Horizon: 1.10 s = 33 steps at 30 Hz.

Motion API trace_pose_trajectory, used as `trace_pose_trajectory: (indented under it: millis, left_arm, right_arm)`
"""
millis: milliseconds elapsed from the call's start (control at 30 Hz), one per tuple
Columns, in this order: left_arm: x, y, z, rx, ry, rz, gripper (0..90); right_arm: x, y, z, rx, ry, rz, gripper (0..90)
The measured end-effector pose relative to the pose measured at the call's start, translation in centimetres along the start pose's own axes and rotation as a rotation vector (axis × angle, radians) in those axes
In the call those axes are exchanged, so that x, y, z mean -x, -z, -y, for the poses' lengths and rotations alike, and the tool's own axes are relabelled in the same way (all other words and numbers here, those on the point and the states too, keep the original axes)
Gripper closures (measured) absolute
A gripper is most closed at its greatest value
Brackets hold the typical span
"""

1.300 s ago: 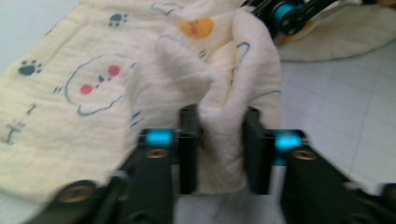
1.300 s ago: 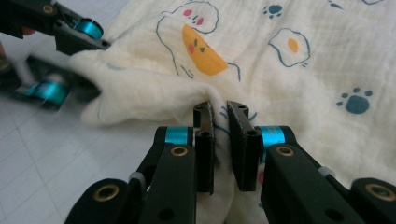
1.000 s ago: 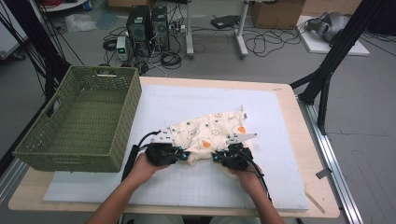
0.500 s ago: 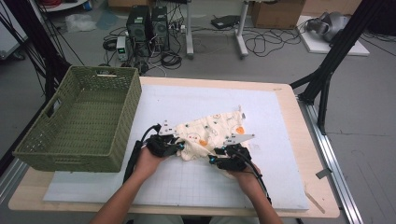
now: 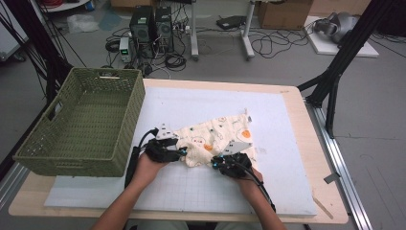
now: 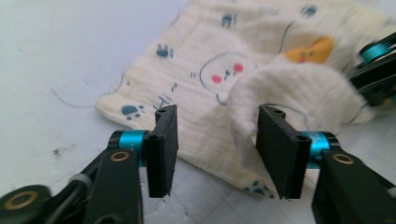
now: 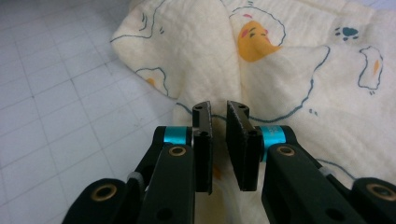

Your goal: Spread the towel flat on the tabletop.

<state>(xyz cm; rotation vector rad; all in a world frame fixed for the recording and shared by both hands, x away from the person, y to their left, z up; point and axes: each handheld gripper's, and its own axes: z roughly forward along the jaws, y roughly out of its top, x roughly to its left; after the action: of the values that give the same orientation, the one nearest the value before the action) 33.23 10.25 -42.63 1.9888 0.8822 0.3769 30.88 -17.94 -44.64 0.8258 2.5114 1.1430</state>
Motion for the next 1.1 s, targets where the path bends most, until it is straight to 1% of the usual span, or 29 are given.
trace_pose_trajectory:
  millis: [33,133,167,200,233,267,300,367,433,500,567,600,633,667,700,733,767,800,933,1000,1067,1100]
  left_arm:
    - [-0.1,0.5,0.1,0.007,0.004,0.012,52.7]
    - [0.2,1.6,0.8,0.037,-0.006,0.041,59.9]
    - [0.3,2.0,1.1,0.047,-0.009,0.070,63.0]
    - [0.5,2.1,1.4,0.054,-0.010,0.114,66.7]
    - [0.7,2.0,1.6,0.051,-0.021,0.139,68.7]
    - [1.0,1.9,1.9,0.044,-0.043,0.144,68.5]
    - [1.3,1.8,2.0,0.043,-0.052,0.160,67.6]
    - [1.9,1.2,2.2,0.032,-0.082,0.170,63.9]
    - [2.5,0.5,2.1,0.016,-0.092,0.177,58.4]
    - [3.2,-0.4,2.0,-0.009,-0.102,0.171,52.4]
    - [3.8,-1.3,2.0,-0.040,-0.128,0.154,52.7]
    - [4.1,-1.7,2.1,-0.063,-0.145,0.145,54.7]
    - [4.3,-1.9,2.1,-0.082,-0.167,0.129,60.6]
    - [4.4,-1.9,2.0,-0.082,-0.172,0.127,63.0]
    - [4.5,-1.8,2.0,-0.082,-0.168,0.133,72.8]
    - [4.5,-1.7,2.1,-0.082,-0.177,0.129,78.6]
    - [4.5,-1.6,2.1,-0.082,-0.171,0.132,82.4]
    - [4.3,-1.4,2.2,-0.084,-0.165,0.138,83.1]
    - [3.1,-0.1,2.6,-0.078,-0.111,0.169,83.3]
    - [2.4,1.0,2.8,-0.077,-0.103,0.179,83.3]
    - [2.0,2.1,3.2,-0.076,-0.096,0.185,83.1]
    - [1.8,2.8,3.6,-0.075,-0.086,0.186,83.0]
  right_arm:
    - [0.0,0.0,0.0,0.000,0.003,0.000,80.8]
    - [0.0,0.0,0.0,0.001,-0.002,0.002,80.8]
    - [0.0,0.0,0.0,0.001,-0.003,-0.001,80.8]
    - [0.0,0.0,0.0,0.000,-0.003,-0.001,80.8]
    - [0.0,0.0,0.0,0.001,-0.005,-0.003,80.8]
    - [0.0,0.0,0.0,-0.001,-0.006,-0.002,80.7]
    - [0.0,0.0,0.0,0.000,-0.002,0.000,80.6]
    - [0.0,0.0,0.0,0.000,0.000,0.001,80.6]
    - [0.0,0.0,0.0,0.000,-0.002,0.001,80.3]
    - [0.0,0.0,0.0,-0.001,-0.011,0.002,79.8]
    - [0.1,0.0,0.0,0.000,-0.008,0.004,78.7]
    - [0.1,0.0,0.0,0.001,-0.009,0.005,77.5]
    - [0.1,0.1,0.0,-0.001,-0.011,0.009,74.9]
    - [0.1,0.1,0.0,-0.002,-0.010,0.015,71.2]
    - [0.1,0.2,0.0,-0.004,-0.019,0.018,67.2]
    - [0.1,0.3,0.0,0.001,-0.025,0.019,63.8]
    - [0.2,0.5,0.0,0.007,-0.030,0.025,62.1]
    - [0.3,0.7,0.0,0.010,-0.036,0.027,60.5]
    - [0.8,1.8,0.0,0.029,-0.047,0.061,55.3]
    - [1.2,2.4,0.2,0.038,-0.056,0.082,54.0]
    - [1.6,3.1,0.4,0.049,-0.076,0.113,51.1]
    - [1.9,3.4,0.5,0.065,-0.092,0.122,49.6]
